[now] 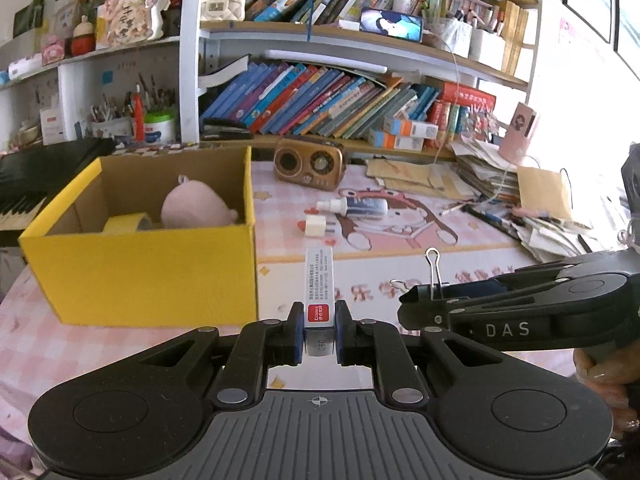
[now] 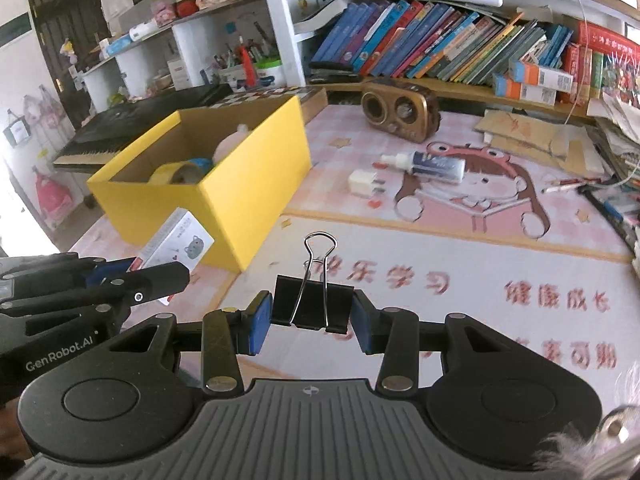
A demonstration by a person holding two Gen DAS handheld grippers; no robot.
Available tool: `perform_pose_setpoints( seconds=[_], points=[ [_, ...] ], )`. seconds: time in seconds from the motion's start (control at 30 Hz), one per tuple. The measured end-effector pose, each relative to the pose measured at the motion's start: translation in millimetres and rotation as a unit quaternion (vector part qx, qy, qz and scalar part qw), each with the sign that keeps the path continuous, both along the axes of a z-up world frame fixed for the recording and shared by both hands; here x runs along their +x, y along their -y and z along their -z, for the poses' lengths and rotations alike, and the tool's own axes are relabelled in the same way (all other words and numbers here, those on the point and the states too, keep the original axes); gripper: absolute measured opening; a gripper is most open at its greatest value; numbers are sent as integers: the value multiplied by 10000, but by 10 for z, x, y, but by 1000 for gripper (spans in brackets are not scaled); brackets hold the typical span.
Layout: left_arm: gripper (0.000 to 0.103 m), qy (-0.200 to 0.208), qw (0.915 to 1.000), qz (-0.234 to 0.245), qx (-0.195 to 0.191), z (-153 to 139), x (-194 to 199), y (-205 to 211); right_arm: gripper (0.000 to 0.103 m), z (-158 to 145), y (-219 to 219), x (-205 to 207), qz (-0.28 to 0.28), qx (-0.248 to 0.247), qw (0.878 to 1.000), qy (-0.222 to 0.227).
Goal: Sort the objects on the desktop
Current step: 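Lift the white-red box with the left tool while the right tool lifts the black binder clip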
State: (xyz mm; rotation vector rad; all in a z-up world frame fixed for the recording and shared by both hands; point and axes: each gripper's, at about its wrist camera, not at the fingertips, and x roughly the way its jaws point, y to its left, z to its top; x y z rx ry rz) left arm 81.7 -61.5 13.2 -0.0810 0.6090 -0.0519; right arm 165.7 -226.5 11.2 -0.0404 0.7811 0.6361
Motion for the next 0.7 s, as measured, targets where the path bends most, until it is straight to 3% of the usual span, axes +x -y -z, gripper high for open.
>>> perform_pose_setpoints(
  seconds=[0.4, 0.7],
  points=[
    [15, -98, 10000, -10, -8, 60, -564, -271, 40, 101, -311, -620, -60, 35, 9998, -196],
    [15, -54, 9997, -238, -90, 59, -778, -440, 40, 80, -518, -837, -287, 5, 9994, -187]
  ],
)
